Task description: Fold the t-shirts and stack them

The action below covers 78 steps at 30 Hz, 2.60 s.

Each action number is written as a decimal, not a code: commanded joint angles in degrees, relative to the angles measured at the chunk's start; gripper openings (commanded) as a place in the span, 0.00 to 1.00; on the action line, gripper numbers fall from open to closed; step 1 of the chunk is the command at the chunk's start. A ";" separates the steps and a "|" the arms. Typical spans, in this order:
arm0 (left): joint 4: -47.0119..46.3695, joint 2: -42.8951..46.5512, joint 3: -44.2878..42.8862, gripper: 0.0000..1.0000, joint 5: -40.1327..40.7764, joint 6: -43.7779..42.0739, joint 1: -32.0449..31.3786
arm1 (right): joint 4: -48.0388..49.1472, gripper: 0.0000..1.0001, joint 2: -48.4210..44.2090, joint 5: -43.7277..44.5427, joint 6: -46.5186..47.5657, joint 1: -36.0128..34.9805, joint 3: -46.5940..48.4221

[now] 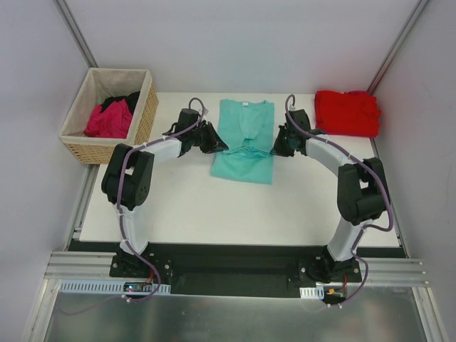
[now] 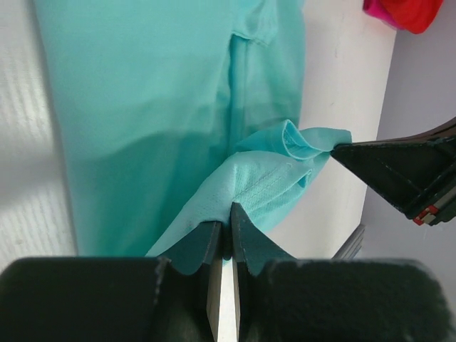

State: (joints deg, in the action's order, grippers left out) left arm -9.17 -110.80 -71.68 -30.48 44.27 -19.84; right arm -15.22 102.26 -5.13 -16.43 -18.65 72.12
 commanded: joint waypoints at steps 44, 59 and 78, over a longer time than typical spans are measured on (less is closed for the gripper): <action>-3.31 0.05 -7.63 0.99 -6.87 2.66 5.60 | -1.39 0.97 2.34 -0.06 2.01 -2.17 15.10; -19.65 2.27 14.02 0.99 -10.39 8.02 3.40 | 5.56 0.97 -2.15 0.38 -0.01 -4.90 -3.21; -19.57 0.94 10.68 0.99 -10.92 7.76 3.31 | 9.77 0.97 -1.27 -5.86 -4.14 -5.60 -2.42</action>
State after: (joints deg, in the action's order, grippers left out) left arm -26.37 -109.60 -59.37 -40.07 52.12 -16.47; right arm -9.50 102.13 -7.79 -18.28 -23.88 68.99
